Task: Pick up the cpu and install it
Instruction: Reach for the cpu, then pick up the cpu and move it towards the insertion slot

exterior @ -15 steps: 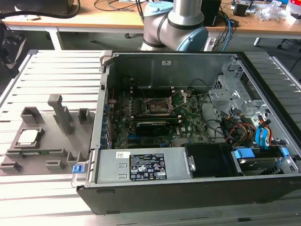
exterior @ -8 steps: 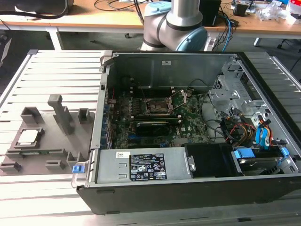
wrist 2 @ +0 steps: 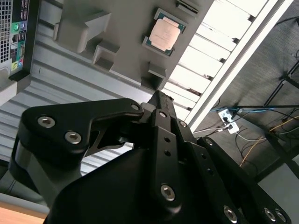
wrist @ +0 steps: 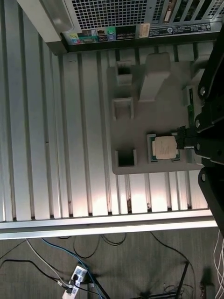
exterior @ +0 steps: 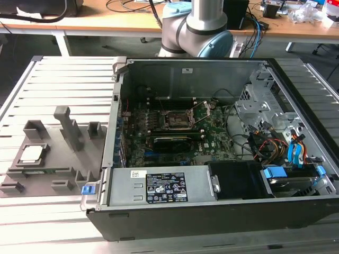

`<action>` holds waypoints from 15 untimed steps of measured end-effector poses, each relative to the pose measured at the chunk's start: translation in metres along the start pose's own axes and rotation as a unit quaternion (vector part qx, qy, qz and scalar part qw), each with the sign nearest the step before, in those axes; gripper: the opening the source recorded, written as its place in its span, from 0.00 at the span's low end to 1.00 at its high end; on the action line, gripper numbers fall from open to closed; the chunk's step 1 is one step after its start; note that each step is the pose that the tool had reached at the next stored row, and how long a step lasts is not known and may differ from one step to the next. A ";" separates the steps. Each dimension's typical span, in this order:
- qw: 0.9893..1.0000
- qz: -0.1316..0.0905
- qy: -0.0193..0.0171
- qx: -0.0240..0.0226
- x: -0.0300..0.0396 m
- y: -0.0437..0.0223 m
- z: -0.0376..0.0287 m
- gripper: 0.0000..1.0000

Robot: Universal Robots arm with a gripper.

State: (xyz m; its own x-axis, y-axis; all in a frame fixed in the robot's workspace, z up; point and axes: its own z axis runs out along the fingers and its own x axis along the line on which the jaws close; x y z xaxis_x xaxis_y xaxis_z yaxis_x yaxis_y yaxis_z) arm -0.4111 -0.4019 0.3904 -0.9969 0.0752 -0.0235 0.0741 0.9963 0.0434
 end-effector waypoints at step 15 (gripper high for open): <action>1.000 0.000 0.000 0.000 -0.0025 -0.0140 0.0017 0.11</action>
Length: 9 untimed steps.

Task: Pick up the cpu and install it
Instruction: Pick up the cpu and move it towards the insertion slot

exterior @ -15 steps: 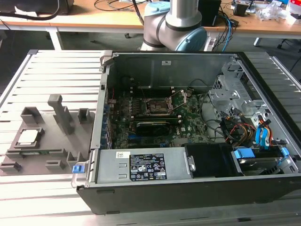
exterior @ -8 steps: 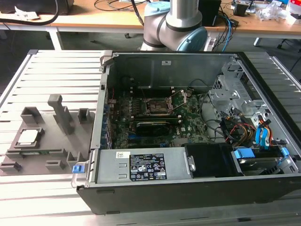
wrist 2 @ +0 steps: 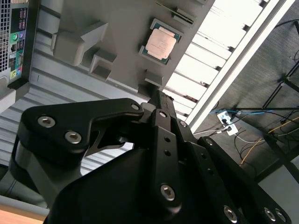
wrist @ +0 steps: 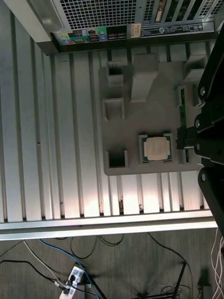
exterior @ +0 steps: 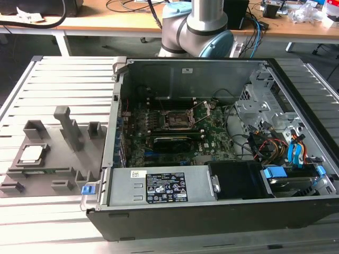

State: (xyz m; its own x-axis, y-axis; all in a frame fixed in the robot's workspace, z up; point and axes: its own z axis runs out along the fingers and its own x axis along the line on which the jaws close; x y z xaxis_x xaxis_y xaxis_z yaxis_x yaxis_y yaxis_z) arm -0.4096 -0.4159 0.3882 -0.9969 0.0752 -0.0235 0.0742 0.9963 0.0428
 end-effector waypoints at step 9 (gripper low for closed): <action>1.000 0.000 0.000 0.000 -0.0003 0.0000 0.0000 0.48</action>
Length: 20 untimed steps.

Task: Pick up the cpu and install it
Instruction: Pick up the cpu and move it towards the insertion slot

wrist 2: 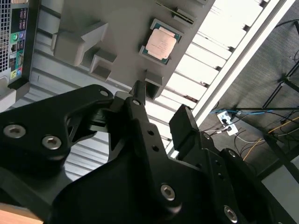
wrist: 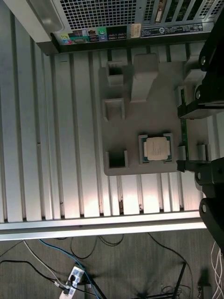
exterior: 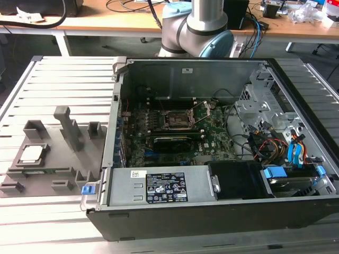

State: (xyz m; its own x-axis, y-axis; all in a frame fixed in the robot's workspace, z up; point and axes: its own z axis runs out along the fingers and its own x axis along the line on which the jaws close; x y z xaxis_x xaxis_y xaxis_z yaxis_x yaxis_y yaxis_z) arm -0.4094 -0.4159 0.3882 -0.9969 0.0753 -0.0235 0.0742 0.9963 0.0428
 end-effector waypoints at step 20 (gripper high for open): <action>0.999 -0.024 -0.002 0.029 -0.0001 0.0002 0.0013 0.56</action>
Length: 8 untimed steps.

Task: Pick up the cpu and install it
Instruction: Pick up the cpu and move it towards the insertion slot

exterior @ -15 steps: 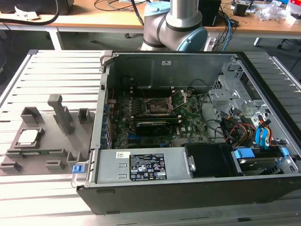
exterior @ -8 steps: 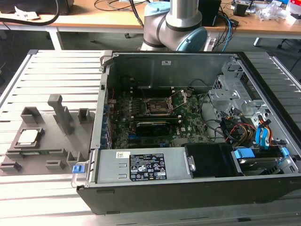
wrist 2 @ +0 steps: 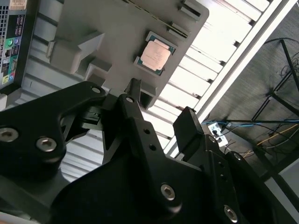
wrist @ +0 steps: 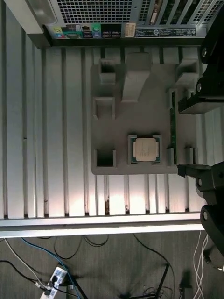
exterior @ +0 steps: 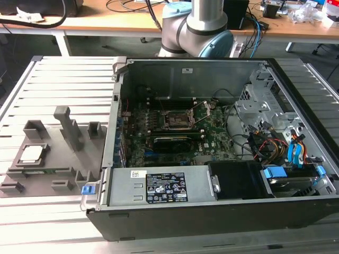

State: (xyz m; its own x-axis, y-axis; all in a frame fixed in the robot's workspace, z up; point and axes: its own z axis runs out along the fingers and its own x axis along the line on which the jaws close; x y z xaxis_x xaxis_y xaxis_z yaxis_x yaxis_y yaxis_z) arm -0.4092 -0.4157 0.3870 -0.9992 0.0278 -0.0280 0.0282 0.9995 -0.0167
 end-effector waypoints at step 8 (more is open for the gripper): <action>1.000 0.000 0.000 0.000 0.0002 0.0001 0.0078 0.56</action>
State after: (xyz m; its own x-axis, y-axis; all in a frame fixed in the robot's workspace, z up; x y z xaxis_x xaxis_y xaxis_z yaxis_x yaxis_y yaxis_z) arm -0.4092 -0.4157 0.3791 -0.9992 0.0278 -0.0280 0.0283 0.9995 -0.0168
